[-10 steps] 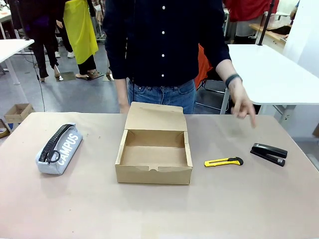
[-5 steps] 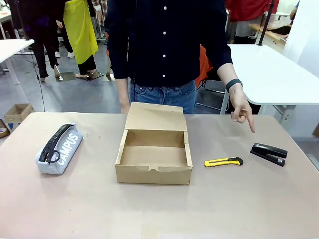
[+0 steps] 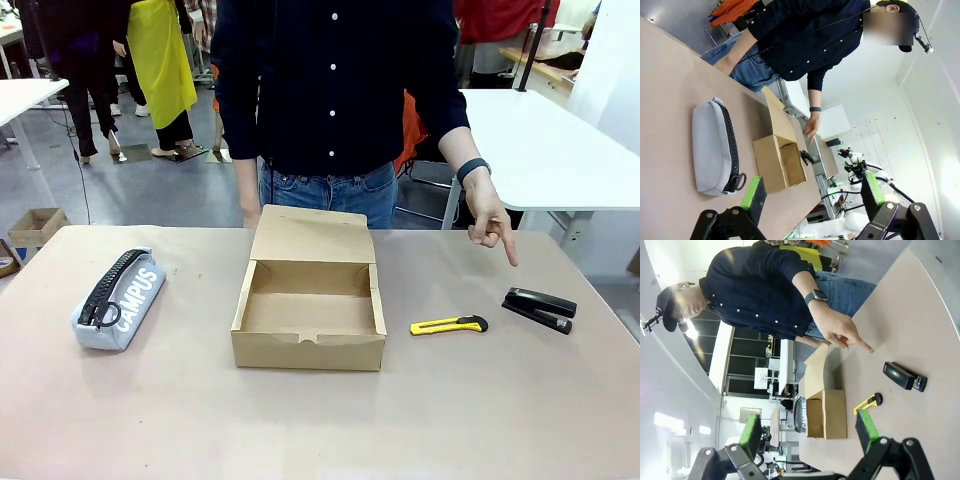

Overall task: Pack the item into the box.
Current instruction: Pick up the item indicated by the person and place it inside the Mailer Box.

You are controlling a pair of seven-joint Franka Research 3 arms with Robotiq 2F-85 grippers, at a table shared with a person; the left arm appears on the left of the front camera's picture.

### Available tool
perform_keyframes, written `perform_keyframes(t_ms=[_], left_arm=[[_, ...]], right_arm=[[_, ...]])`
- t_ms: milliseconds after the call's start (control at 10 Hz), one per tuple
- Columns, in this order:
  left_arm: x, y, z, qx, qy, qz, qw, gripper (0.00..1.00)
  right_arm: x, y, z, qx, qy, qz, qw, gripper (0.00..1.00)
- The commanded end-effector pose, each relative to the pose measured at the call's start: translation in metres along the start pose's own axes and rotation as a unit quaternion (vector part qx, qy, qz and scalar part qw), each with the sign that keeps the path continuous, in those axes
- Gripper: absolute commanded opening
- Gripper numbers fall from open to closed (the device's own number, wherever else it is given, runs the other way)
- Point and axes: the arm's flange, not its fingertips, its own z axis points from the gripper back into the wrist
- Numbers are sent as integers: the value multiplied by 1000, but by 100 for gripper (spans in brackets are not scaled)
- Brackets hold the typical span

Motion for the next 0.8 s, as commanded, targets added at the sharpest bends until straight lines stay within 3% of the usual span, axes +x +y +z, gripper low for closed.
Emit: perform_keyframes(t_ms=[0, 100, 200, 300, 400, 500, 700], left_arm=[[0, 0, 0, -11, -7, -12, 1000, 100], [0, 0, 0, -11, -7, -12, 1000, 100], [0, 0, 0, -11, -7, -12, 1000, 100], [0, 0, 0, -11, -7, -12, 1000, 100], [0, 0, 0, -11, -7, -12, 1000, 100], [0, 0, 0, -11, -7, -12, 1000, 100], [0, 0, 0, -11, -7, -12, 1000, 100]], right_arm=[[7, 18, -32, -61, 64, 62, 994, 100], [7, 35, -64, -91, 135, 122, 979, 100], [6, 43, -91, -147, 184, 196, 952, 100], [-1, 47, -107, -217, 236, 285, 903, 100], [-8, 53, -116, -261, 254, 364, 857, 100], [-17, 59, -125, -250, 275, 417, 829, 100], [-33, 61, -145, -250, 266, 477, 800, 100]])
